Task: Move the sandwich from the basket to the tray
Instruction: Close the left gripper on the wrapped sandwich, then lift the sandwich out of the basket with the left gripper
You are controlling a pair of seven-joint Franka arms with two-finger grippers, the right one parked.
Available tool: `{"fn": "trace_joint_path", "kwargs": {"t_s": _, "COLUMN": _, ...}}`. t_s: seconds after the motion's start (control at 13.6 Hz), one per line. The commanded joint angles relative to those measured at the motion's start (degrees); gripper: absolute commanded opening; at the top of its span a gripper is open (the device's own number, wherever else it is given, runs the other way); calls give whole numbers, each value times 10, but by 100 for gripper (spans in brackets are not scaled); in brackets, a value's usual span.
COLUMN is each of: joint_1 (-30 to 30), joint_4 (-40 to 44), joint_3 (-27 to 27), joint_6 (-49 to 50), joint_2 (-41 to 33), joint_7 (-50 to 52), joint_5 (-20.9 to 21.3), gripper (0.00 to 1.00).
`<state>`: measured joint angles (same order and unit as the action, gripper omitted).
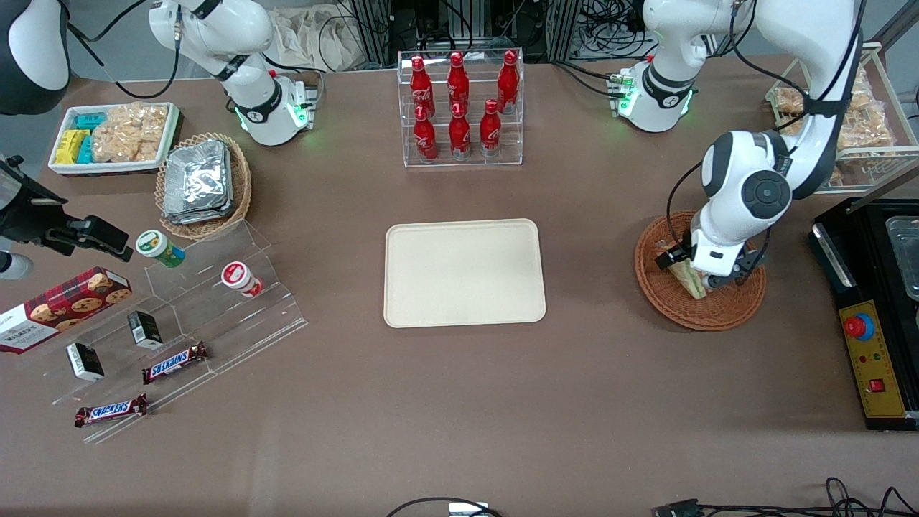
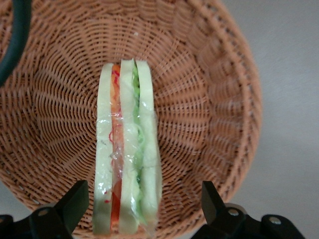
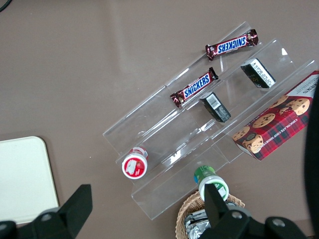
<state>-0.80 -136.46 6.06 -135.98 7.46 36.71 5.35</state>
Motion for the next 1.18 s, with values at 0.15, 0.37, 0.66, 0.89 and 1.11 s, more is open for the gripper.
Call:
{"fn": "trace_joint_path", "kwargs": {"t_s": 0.15, "joint_1": 6, "joint_4": -4, "joint_3": -10, "joint_6": -38, "joint_2": 33, "joint_7": 8, "joint_5": 29, "gripper": 97}}
{"fn": "trace_joint_path", "kwargs": {"t_s": 0.37, "joint_1": 6, "joint_4": -1, "joint_3": -10, "joint_6": -38, "joint_2": 33, "joint_7": 3, "joint_5": 29, "gripper": 25}}
{"fn": "trace_joint_path", "kwargs": {"t_s": 0.66, "joint_1": 6, "joint_4": 0, "joint_3": -10, "joint_6": -32, "joint_2": 27, "joint_7": 3, "joint_5": 29, "gripper": 5}}
{"fn": "trace_joint_path", "kwargs": {"t_s": 0.89, "joint_1": 5, "joint_4": 11, "joint_3": -9, "joint_6": 10, "joint_2": 4, "joint_7": 2, "joint_5": 29, "gripper": 5}}
{"fn": "trace_joint_path", "kwargs": {"t_s": 1.11, "joint_1": 1, "joint_4": 66, "joint_3": -7, "joint_6": 139, "joint_2": -46, "joint_7": -11, "joint_5": 25, "gripper": 6}}
